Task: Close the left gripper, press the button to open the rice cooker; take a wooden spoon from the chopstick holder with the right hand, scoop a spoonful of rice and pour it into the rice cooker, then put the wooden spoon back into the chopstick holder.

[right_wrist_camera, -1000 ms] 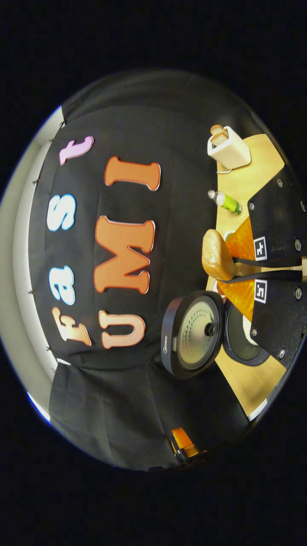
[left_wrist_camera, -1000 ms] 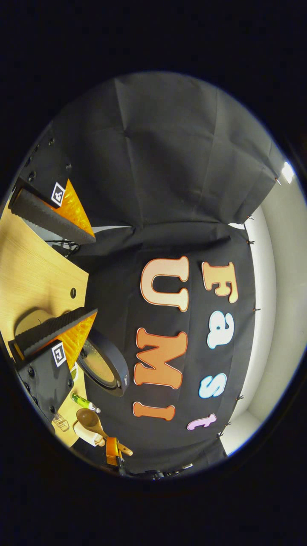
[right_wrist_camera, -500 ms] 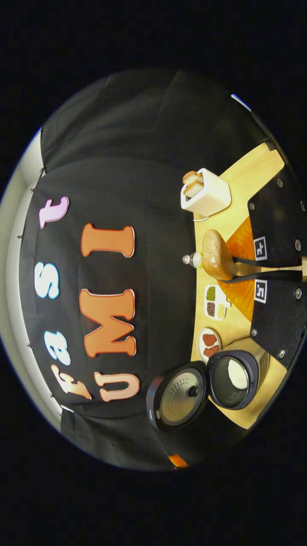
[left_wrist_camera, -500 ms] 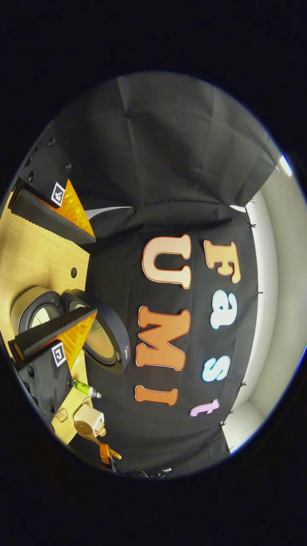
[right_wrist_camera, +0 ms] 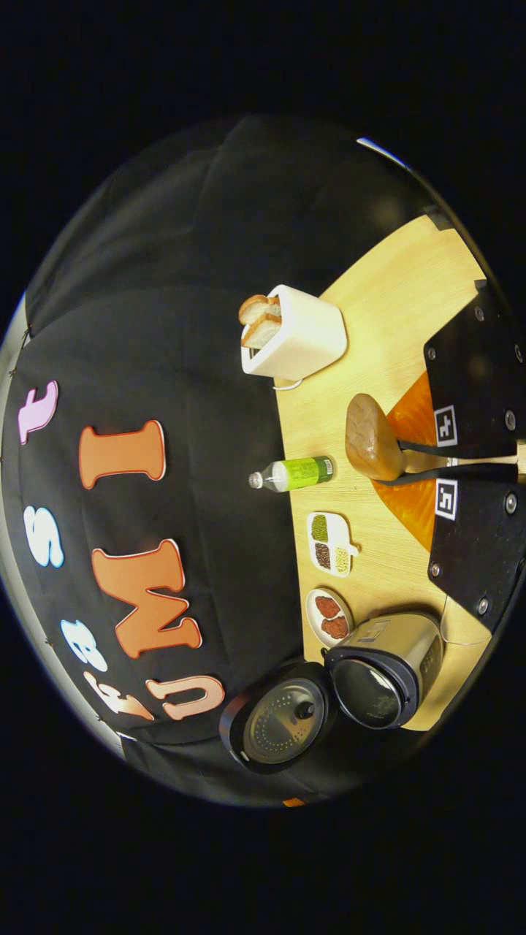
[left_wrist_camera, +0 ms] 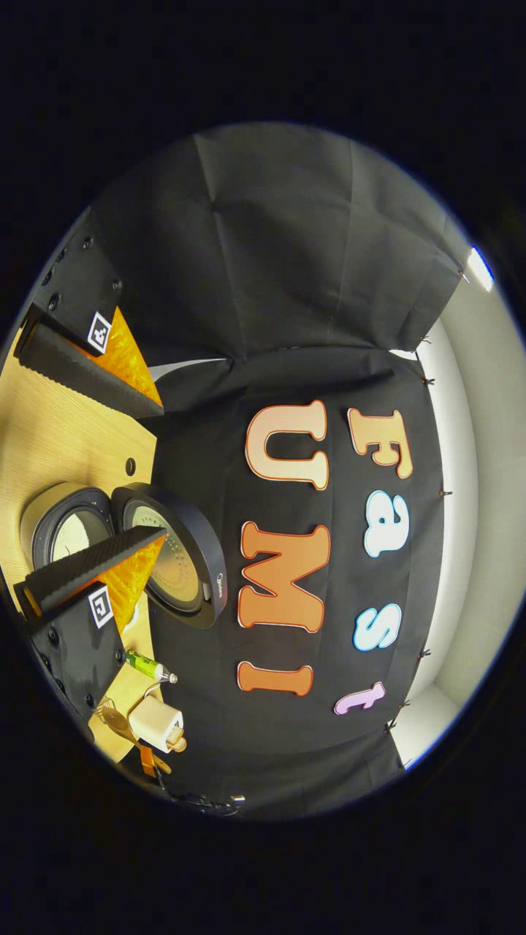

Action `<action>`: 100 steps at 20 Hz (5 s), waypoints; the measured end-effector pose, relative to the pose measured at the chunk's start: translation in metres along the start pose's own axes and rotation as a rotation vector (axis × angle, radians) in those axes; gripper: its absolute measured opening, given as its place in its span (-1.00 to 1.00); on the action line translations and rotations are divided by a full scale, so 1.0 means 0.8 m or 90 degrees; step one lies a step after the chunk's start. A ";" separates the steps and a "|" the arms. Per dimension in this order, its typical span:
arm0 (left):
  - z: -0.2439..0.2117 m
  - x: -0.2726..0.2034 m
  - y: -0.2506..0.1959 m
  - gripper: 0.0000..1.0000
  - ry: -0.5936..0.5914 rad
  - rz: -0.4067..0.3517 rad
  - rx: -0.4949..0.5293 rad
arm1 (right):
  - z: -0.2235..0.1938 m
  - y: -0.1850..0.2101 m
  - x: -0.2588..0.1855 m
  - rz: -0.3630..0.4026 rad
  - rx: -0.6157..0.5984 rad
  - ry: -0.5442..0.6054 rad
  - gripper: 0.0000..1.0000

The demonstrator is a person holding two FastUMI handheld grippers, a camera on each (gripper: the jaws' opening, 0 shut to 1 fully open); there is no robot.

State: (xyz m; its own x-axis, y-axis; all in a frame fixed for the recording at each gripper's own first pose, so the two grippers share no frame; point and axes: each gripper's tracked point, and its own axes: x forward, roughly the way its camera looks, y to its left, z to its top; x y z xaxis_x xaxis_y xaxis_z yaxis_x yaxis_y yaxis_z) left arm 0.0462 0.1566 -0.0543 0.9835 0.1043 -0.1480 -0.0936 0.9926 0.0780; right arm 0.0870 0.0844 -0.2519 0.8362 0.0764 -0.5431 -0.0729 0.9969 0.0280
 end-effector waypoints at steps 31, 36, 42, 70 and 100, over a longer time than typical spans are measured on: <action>0.055 0.016 -0.122 0.94 -0.029 0.031 0.025 | 0.175 -0.117 -0.097 -0.041 -0.029 -0.153 0.87; 0.095 0.069 -0.169 0.94 -0.042 -0.003 -0.006 | 0.222 -0.127 -0.151 -0.044 -0.021 -0.230 0.87; 0.137 0.152 -0.203 0.94 -0.046 -0.020 0.007 | 0.247 -0.150 -0.179 -0.067 -0.018 -0.290 0.87; -0.006 0.155 -0.213 1.00 0.069 -0.011 0.021 | 0.220 -0.170 -0.189 -0.075 -0.036 -0.292 0.87; -0.230 0.062 -0.230 0.96 0.073 0.004 0.042 | 0.196 -0.168 -0.151 -0.020 -0.054 -0.242 0.87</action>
State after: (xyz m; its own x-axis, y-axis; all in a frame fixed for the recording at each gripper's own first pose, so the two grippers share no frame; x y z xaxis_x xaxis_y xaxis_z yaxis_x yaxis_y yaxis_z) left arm 0.0839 -0.0096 -0.2578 0.9582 0.1207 -0.2593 -0.0855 0.9860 0.1431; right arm 0.0813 -0.0567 -0.0588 0.9793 0.0626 -0.1925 -0.0756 0.9953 -0.0612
